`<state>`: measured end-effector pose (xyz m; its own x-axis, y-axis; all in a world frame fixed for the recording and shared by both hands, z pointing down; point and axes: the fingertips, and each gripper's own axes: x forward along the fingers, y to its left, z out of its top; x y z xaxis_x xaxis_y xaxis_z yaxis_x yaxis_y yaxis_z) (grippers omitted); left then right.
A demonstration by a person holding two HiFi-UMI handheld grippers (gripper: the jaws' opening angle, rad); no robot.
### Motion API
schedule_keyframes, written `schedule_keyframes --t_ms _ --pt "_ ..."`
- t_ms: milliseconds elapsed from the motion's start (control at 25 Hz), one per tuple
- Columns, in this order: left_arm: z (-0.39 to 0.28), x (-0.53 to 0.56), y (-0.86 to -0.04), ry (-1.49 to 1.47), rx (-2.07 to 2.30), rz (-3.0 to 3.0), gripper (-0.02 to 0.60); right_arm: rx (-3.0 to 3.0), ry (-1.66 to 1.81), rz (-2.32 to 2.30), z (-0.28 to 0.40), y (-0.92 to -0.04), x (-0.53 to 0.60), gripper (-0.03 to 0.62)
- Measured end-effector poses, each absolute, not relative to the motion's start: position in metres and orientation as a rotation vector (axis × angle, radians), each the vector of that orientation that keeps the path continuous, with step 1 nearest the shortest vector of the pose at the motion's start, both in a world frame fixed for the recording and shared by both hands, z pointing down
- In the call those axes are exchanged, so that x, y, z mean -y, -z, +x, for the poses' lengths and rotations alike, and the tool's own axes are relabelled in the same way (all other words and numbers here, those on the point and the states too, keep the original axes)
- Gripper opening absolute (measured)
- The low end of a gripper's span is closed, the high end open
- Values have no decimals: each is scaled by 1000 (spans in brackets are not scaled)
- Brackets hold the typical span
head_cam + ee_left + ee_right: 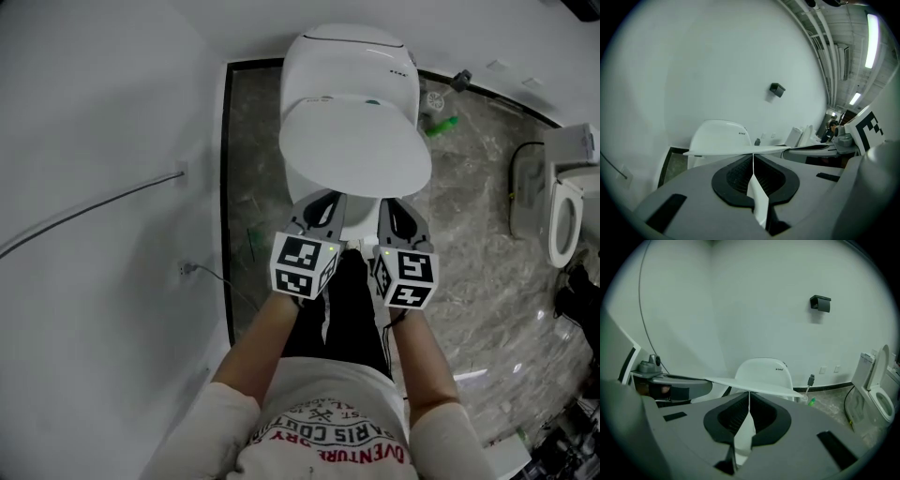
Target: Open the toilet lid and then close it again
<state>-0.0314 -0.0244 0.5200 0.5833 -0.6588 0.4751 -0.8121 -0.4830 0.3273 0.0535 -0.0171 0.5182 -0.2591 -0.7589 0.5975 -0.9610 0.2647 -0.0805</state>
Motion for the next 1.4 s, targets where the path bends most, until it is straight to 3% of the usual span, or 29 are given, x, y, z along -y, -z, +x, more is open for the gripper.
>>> schedule_keyframes --t_ms 640,1400 --pt "-19 159 -447 -330 1408 2312 14 2249 -481 1508 74 -452 151 15" --pt "-14 311 -435 -389 1511 2364 14 2278 -330 1506 87 -447 301 15"
